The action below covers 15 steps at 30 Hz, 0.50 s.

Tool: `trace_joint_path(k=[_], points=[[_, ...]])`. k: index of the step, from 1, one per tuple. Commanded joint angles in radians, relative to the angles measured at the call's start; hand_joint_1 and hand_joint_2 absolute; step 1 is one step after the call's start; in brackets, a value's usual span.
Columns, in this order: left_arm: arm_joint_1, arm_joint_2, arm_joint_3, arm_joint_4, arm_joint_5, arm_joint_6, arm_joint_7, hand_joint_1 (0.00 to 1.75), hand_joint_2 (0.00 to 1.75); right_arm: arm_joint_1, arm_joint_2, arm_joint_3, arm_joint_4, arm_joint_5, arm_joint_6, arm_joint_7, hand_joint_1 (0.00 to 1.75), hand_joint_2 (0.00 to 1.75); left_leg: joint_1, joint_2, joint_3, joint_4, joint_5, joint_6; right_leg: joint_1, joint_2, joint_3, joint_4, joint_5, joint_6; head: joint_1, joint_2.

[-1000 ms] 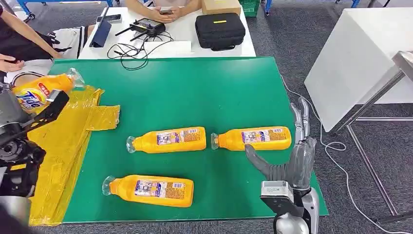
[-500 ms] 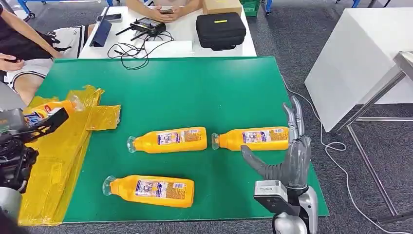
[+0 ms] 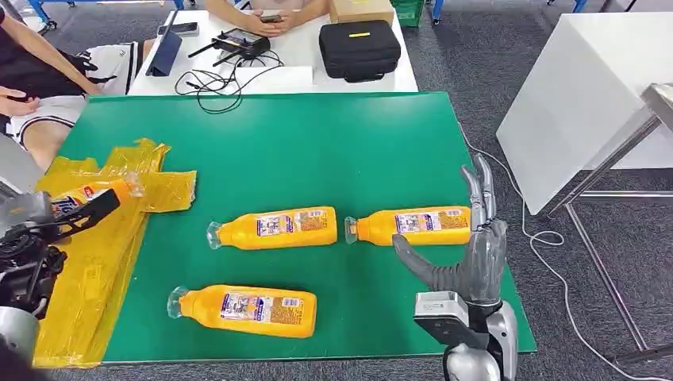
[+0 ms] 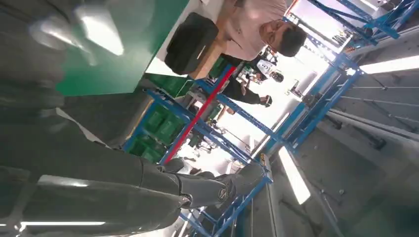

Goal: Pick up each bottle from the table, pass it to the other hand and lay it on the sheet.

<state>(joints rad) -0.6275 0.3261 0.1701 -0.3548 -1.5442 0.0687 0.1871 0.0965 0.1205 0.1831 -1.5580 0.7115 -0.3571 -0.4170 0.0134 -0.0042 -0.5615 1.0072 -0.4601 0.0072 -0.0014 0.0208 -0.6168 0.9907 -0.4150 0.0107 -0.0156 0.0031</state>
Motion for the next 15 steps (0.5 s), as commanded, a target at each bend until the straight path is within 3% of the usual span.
trace_joint_path(k=[1,6,7,8,9,12,15], points=[[-0.013,-0.097,0.061,0.073,0.025,-0.016,-0.075,1.75,1.75,-0.051,0.006,-0.011,0.086,-0.002,0.007,0.004,0.0,1.75,0.0,-0.002,0.003,-0.002,0.0,0.001,0.0,-0.003,0.004,-0.002,-0.001,0.001,0.0,0.0],[0.012,-0.115,0.074,0.066,0.048,-0.025,-0.145,1.75,1.75,-0.077,0.011,-0.014,0.108,0.001,0.015,0.009,0.0,1.75,0.0,0.0,0.004,-0.002,-0.001,0.0,0.0,-0.001,0.004,-0.002,-0.001,0.001,0.0,0.0],[0.013,-0.123,0.075,0.066,0.054,-0.03,-0.159,1.61,1.75,-0.079,0.01,-0.015,0.112,0.002,0.016,0.009,0.0,1.75,0.0,0.0,0.003,-0.002,0.0,0.0,0.0,-0.002,0.003,-0.001,-0.001,0.0,0.0,0.0],[0.014,-0.128,0.076,0.066,0.058,-0.035,-0.178,0.87,1.75,-0.082,0.009,-0.016,0.117,0.002,0.017,0.009,0.0,1.75,0.0,-0.002,0.005,-0.002,-0.001,0.001,0.0,-0.003,0.006,-0.002,-0.001,0.001,0.0,0.0],[0.015,-0.132,0.062,0.069,0.055,-0.058,-0.225,0.02,1.75,-0.088,0.008,-0.016,0.124,0.003,0.019,0.009,0.0,1.75,0.0,-0.001,0.003,-0.002,0.0,0.001,0.0,-0.003,0.003,-0.002,-0.001,0.001,0.0,0.0],[0.023,-0.131,0.004,0.087,0.034,-0.199,-0.334,0.0,1.75,-0.132,0.005,-0.02,0.163,0.005,0.019,0.009,0.0,1.75,0.0,-0.001,0.004,-0.002,0.0,0.001,0.0,-0.002,0.004,-0.002,-0.001,0.001,0.0,0.0],[0.037,-0.151,-0.017,0.075,0.032,-0.191,-0.347,0.0,1.75,-0.124,-0.002,-0.033,0.162,0.001,0.011,0.014,0.0,1.75,0.0,0.0,0.003,-0.002,0.0,0.001,0.0,-0.002,0.004,-0.002,0.0,0.001,0.0,0.0]])
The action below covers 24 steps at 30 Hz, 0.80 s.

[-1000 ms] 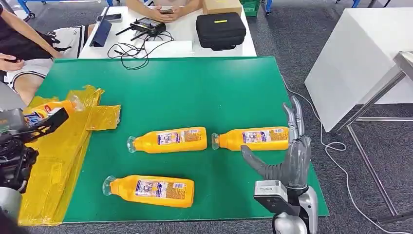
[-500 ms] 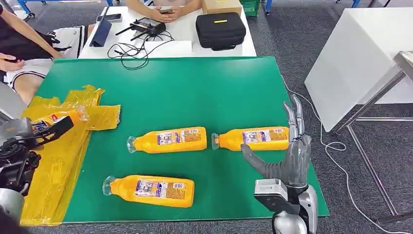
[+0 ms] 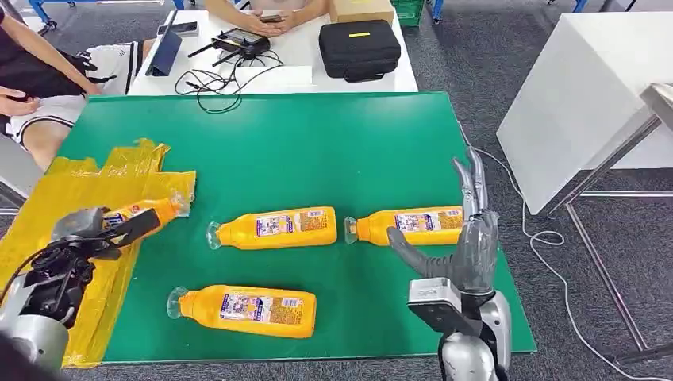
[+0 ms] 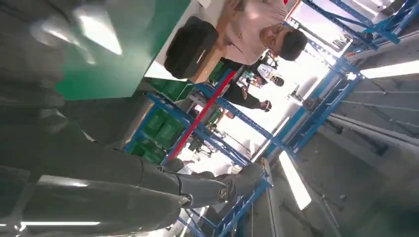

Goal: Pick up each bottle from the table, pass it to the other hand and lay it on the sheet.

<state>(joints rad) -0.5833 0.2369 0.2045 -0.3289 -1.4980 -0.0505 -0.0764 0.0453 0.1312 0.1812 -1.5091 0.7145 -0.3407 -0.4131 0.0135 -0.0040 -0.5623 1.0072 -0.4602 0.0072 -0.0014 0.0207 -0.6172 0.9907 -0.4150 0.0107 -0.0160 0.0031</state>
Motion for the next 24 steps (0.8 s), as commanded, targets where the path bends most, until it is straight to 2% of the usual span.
trace_joint_path(k=[1,2,4,9,10,11,13,15,18,19,20,21,24], points=[[-0.004,-0.072,-0.083,0.036,-0.042,-0.044,-0.038,0.0,1.75,-0.062,-0.013,-0.035,0.102,-0.002,-0.008,0.01,0.0,1.75,0.0,-0.001,0.007,-0.003,-0.001,0.001,0.0,-0.003,0.007,-0.003,-0.001,0.001,0.0,0.0],[-0.007,-0.085,-0.093,0.034,-0.049,-0.039,-0.024,0.0,0.0,-0.057,-0.014,-0.037,0.096,0.001,-0.012,0.011,0.0,1.75,-0.001,-0.001,0.006,-0.003,0.0,0.001,0.0,-0.003,0.006,-0.002,-0.001,0.001,0.0,0.0],[-0.013,-0.104,-0.1,0.032,-0.039,-0.037,-0.024,0.0,0.0,-0.051,-0.013,-0.037,0.087,0.016,-0.021,0.019,0.0,1.75,-0.001,-0.005,0.007,-0.003,0.0,0.001,0.0,-0.007,0.008,-0.003,-0.002,0.001,0.0,0.0],[0.001,-0.128,-0.114,0.007,-0.019,-0.002,-0.026,0.0,0.0,-0.025,-0.011,-0.042,0.055,0.041,-0.029,0.033,0.0,1.75,-0.002,-0.004,0.004,-0.002,0.0,0.001,-0.001,-0.005,0.005,-0.002,-0.001,0.001,0.0,0.0],[0.016,-0.141,-0.168,-0.024,-0.049,0.073,0.025,0.0,0.0,-0.017,-0.006,-0.056,0.044,0.073,-0.037,0.052,0.0,1.75,-0.001,-0.004,0.007,-0.002,0.0,0.001,0.0,-0.006,0.008,-0.003,-0.001,0.001,0.0,0.0],[0.022,-0.167,-0.158,-0.048,-0.03,0.122,0.006,0.0,0.0,-0.013,-0.006,-0.065,0.04,0.088,-0.046,0.061,0.0,1.75,-0.001,-0.004,0.005,-0.002,0.0,0.001,-0.001,-0.006,0.007,-0.002,-0.001,0.001,0.0,0.0],[0.029,-0.202,-0.169,-0.085,-0.022,0.126,0.012,0.0,0.0,0.002,-0.008,-0.081,0.022,0.098,-0.049,0.067,0.0,1.75,-0.001,-0.006,0.006,-0.002,0.0,0.001,-0.001,-0.008,0.008,-0.002,-0.002,0.001,0.0,0.0],[0.029,-0.205,-0.17,-0.088,-0.022,0.125,0.015,0.0,0.0,0.003,-0.008,-0.082,0.021,0.099,-0.048,0.067,0.0,1.75,-0.001,-0.005,0.004,0.0,0.0,0.001,-0.001,-0.007,0.005,-0.001,-0.001,0.001,0.0,0.0],[0.101,-0.251,-0.22,-0.27,0.043,0.226,-0.08,0.0,0.0,0.027,-0.009,-0.103,-0.004,0.162,-0.076,0.085,0.0,1.75,-0.001,-0.006,0.006,-0.001,-0.001,0.001,0.0,-0.008,0.008,-0.002,-0.002,0.001,0.0,0.0],[0.165,-0.288,-0.241,-0.425,0.123,0.237,-0.128,0.0,0.0,0.043,-0.013,-0.113,-0.025,0.197,-0.09,0.095,0.0,1.75,-0.001,-0.006,0.005,-0.001,-0.001,0.001,0.0,-0.008,0.007,-0.002,-0.002,0.001,0.0,0.0],[0.218,-0.299,-0.303,-0.566,0.113,0.292,-0.104,0.0,0.0,0.05,-0.016,-0.124,-0.037,0.268,-0.112,0.114,0.0,1.75,-0.002,-0.006,0.003,-0.001,-0.001,0.001,-0.001,-0.008,0.005,-0.001,-0.002,0.001,0.0,0.0],[0.246,-0.298,-0.345,-0.65,0.121,0.247,-0.055,0.0,0.0,0.056,-0.016,-0.131,-0.048,0.274,-0.107,0.115,0.0,1.75,-0.001,-0.006,0.005,-0.001,-0.001,0.002,-0.001,-0.009,0.007,-0.002,-0.003,0.001,0.0,0.0],[0.255,-0.284,-0.372,-0.682,0.137,0.221,-0.034,0.0,0.0,0.055,-0.013,-0.136,-0.05,0.276,-0.102,0.114,0.0,1.75,-0.002,-0.006,0.004,0.0,-0.002,0.002,-0.001,-0.009,0.006,-0.001,-0.003,0.001,0.0,0.0]])
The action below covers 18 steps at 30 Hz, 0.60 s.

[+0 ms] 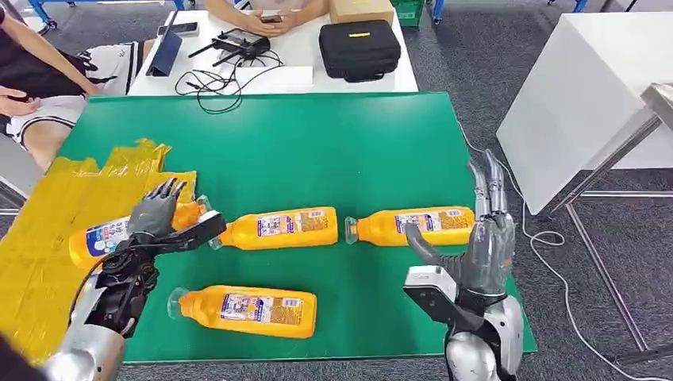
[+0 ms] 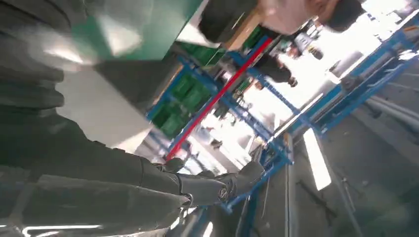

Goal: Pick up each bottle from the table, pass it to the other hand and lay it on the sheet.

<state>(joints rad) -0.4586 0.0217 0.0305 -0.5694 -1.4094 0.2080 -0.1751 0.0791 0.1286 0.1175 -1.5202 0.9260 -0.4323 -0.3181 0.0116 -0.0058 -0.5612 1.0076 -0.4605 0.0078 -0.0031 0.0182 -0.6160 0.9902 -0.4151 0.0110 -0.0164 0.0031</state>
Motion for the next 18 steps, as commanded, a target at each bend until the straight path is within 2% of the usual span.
trace_joint_path(k=[1,7,8,10,11,13,14,15,16,18], points=[[0.128,-0.065,-0.2,-0.435,0.056,-0.038,0.066,0.0,0.0,0.021,-0.009,-0.072,-0.038,0.065,-0.011,0.019,0.0,1.75,0.0,-0.002,0.0,0.0,-0.001,0.001,0.0,-0.003,0.001,0.0,-0.001,0.001,0.0,0.0],[0.128,-0.065,-0.2,-0.435,0.056,-0.038,0.066,0.0,0.0,0.021,-0.009,-0.072,-0.038,0.065,-0.011,0.019,0.0,1.75,0.0,-0.002,0.001,0.0,-0.001,0.001,0.0,-0.003,0.002,-0.001,-0.001,0.001,0.0,0.0],[0.137,-0.058,-0.242,-0.461,-0.032,0.138,0.131,0.0,0.0,0.01,-0.019,-0.073,-0.02,0.266,-0.068,0.102,0.0,1.75,0.0,-0.003,0.002,0.0,-0.002,0.001,0.0,-0.004,0.003,-0.001,-0.002,0.001,0.0,0.0],[0.188,-0.086,-0.272,-0.585,-0.047,0.168,0.125,0.0,0.0,-0.004,-0.035,-0.076,-0.011,0.278,-0.059,0.119,0.0,1.75,0.0,-0.002,0.001,0.0,-0.001,0.001,0.0,-0.004,0.003,-0.001,-0.002,0.001,0.0,0.0],[0.245,-0.094,-0.357,-0.733,0.257,0.143,-0.038,0.0,1.75,-0.039,-0.107,-0.098,0.028,0.275,-0.037,0.119,0.0,1.75,0.0,-0.003,0.005,-0.001,-0.003,0.001,0.001,-0.005,0.007,-0.002,-0.003,0.001,0.0,0.0],[0.281,-0.082,-0.349,-0.776,0.527,0.072,-0.179,0.0,1.75,-0.06,-0.155,-0.083,0.095,0.299,-0.009,0.099,0.0,1.75,0.0,-0.001,0.002,0.0,-0.002,0.001,0.0,-0.003,0.004,-0.001,-0.001,0.001,0.0,0.0],[0.296,-0.081,-0.342,-0.79,0.565,0.076,-0.203,0.0,1.75,-0.076,-0.187,-0.057,0.14,0.437,0.009,0.129,0.0,1.75,0.0,0.0,0.001,0.0,-0.002,0.001,0.0,-0.002,0.002,-0.001,-0.001,0.001,0.0,0.0],[0.316,-0.079,-0.338,-0.803,0.533,0.131,-0.196,0.0,1.75,-0.105,-0.202,-0.035,0.198,0.468,0.082,0.126,0.0,1.75,0.0,-0.003,0.002,-0.001,-0.002,0.002,0.0,-0.004,0.003,-0.002,-0.001,0.001,0.0,0.0],[0.328,-0.082,-0.334,-0.808,0.523,0.134,-0.19,0.0,1.75,-0.128,-0.209,-0.025,0.235,0.438,0.142,0.096,0.0,1.75,0.0,0.003,0.006,-0.003,-0.003,0.003,0.0,0.002,0.007,-0.005,0.0,0.002,0.0,0.0],[0.348,-0.088,-0.329,-0.815,0.564,0.106,-0.205,0.0,1.75,-0.192,-0.225,-0.006,0.33,0.405,0.25,0.052,0.0,1.75,0.0,0.006,0.005,-0.003,-0.003,0.002,0.0,0.004,0.006,-0.005,0.0,0.001,0.0,0.0]])
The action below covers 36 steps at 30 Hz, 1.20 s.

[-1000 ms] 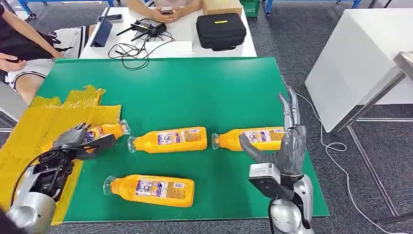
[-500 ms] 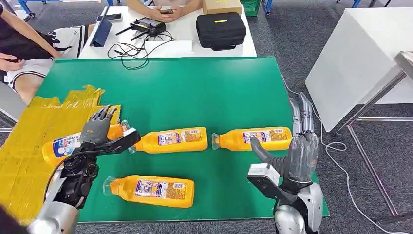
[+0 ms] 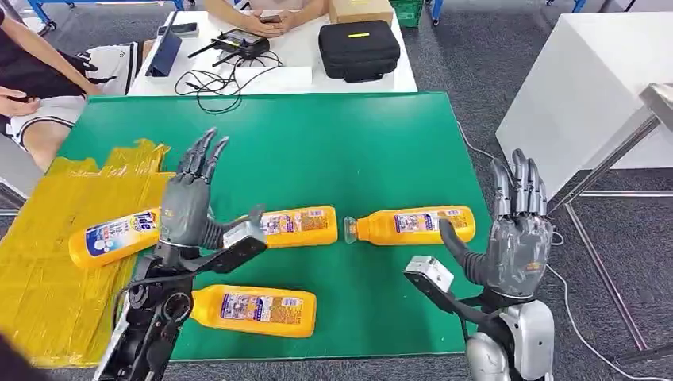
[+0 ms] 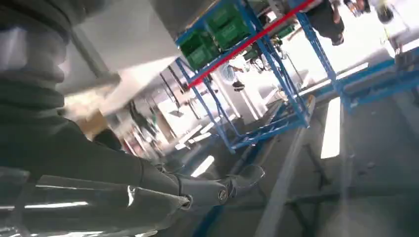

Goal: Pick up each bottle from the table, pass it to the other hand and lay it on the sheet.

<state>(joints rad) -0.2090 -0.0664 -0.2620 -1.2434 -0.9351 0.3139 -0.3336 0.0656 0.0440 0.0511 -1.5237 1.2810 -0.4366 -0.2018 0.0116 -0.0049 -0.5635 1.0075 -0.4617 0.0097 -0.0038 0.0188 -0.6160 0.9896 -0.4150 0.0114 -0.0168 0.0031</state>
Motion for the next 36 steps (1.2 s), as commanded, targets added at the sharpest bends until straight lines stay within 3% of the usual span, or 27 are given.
trace_joint_path(k=[1,5,12,18,23,29,36], points=[[0.106,-0.002,-0.034,-0.146,0.102,-0.013,-0.051,0.0,1.75,-0.221,-0.151,0.067,0.391,0.025,0.294,-0.085,0.0,1.75,0.0,0.005,0.005,-0.002,-0.001,0.001,0.0,0.004,0.004,-0.003,0.001,0.001,0.0,0.0],[0.151,-0.023,-0.015,-0.182,0.225,-0.086,-0.127,0.0,1.75,-0.338,-0.205,0.092,0.592,-0.076,0.369,-0.173,0.0,1.75,0.001,0.006,0.006,-0.002,-0.002,0.002,0.001,0.003,0.005,-0.004,0.001,0.001,0.0,0.0],[0.152,-0.027,-0.014,-0.175,0.225,-0.086,-0.129,0.0,1.75,-0.327,-0.208,0.099,0.584,-0.082,0.362,-0.179,0.0,1.75,0.0,-0.002,0.003,-0.001,0.0,0.002,0.0,-0.002,0.002,-0.001,0.0,0.001,0.0,0.0],[0.11,-0.051,-0.029,-0.163,0.339,-0.187,-0.192,0.0,1.75,-0.339,-0.221,0.107,0.665,-0.118,0.406,-0.172,0.0,1.75,0.0,-0.004,0.005,-0.001,-0.001,0.002,0.001,-0.005,0.005,-0.002,-0.001,0.001,0.0,0.0],[0.102,-0.051,-0.035,-0.17,0.334,-0.187,-0.188,0.0,1.75,-0.378,-0.226,0.137,0.735,-0.09,0.415,-0.129,0.0,1.75,0.0,-0.002,0.007,-0.002,-0.001,0.002,0.001,-0.004,0.007,-0.003,-0.001,0.001,0.0,0.0],[0.094,-0.035,-0.072,-0.201,0.359,-0.219,-0.166,0.0,1.75,-0.482,-0.242,0.18,0.958,-0.085,0.477,-0.065,0.0,1.75,0.0,-0.001,0.004,-0.001,-0.001,0.002,0.001,-0.002,0.004,-0.002,0.0,0.001,0.0,0.0],[0.086,-0.036,-0.079,-0.195,0.364,-0.217,-0.153,0.0,1.75,-0.489,-0.24,0.169,0.998,-0.094,0.467,-0.027,0.0,1.75,0.0,-0.002,0.006,-0.001,-0.001,0.002,0.0,-0.003,0.005,-0.002,-0.001,0.001,0.0,0.0]])
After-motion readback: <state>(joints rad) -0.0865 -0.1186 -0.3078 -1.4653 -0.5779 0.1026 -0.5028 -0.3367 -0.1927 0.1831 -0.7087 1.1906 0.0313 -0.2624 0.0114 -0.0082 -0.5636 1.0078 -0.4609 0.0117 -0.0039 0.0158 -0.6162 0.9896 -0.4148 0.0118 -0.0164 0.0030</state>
